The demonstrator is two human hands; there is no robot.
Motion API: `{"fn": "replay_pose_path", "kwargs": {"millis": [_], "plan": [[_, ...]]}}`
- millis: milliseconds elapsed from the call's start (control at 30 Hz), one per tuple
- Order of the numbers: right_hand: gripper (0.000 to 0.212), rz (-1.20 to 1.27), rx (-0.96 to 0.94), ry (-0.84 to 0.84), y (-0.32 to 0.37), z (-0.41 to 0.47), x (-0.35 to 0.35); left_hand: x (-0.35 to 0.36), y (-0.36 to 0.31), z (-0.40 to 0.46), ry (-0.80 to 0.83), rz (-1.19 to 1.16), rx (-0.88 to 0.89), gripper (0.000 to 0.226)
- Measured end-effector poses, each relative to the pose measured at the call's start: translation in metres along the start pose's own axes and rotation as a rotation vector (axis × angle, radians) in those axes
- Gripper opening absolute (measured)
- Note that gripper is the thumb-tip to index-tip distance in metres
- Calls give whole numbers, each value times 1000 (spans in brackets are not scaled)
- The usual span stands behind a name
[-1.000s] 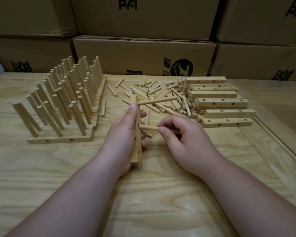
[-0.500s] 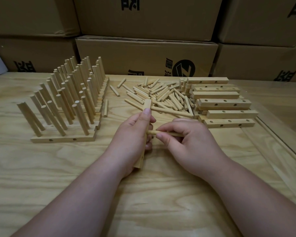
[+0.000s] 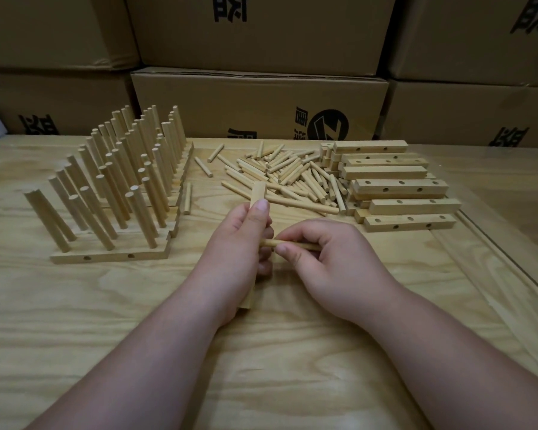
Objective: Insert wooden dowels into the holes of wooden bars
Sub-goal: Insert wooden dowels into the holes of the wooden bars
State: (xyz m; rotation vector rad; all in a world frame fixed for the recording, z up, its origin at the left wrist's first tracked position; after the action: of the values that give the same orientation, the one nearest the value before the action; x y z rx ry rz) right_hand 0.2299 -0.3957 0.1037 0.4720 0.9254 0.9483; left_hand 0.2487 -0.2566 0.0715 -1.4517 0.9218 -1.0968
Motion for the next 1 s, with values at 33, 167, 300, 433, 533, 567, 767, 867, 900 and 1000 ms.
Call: {"fn": "replay_pose_path", "kwargs": {"millis": [33,167,300,433,533,567,767,867,900,1000], "plan": [[10,-6,-4,-12,0,0,1,0,0,0,-15,5,6,31],[9,-36,-21,-40,3,1,4,-1,0,0,-32,-14,10,29],[12,-5,0,2,0,1,1,0,2,2,5,18,-11,31],[13,7,26,13,0,0,2,1,3,3,11,28,-15,31],[11,-19,13,3,2,-1,3,0,3,2,5,42,-15,33],[12,-15,18,13,1,-2,2,0,3,2,12,56,-12,34],[13,11,12,-4,2,-2,-1,-1,1,1,-13,-2,-39,35],[9,11,24,-102,1,2,-1,-1,2,2,-29,-208,-167,36],[10,9,38,-137,0,2,-1,-2,3,3,-43,-235,-192,36],[21,3,91,-212,-7,3,-5,-8,7,6,-99,-248,-226,34]]}}
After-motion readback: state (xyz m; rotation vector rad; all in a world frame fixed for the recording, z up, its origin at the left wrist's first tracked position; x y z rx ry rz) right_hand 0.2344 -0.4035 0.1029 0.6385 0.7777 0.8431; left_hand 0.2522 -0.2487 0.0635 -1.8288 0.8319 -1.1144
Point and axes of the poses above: each hand's wrist, its own z-axis towards the middle knuckle, its own x-axis out of the palm, y = z × x, the point moved 6 cm from there along z, towards the middle knuckle, and after that the axes turned 15 degrees about -y, right-handed, at the moved point
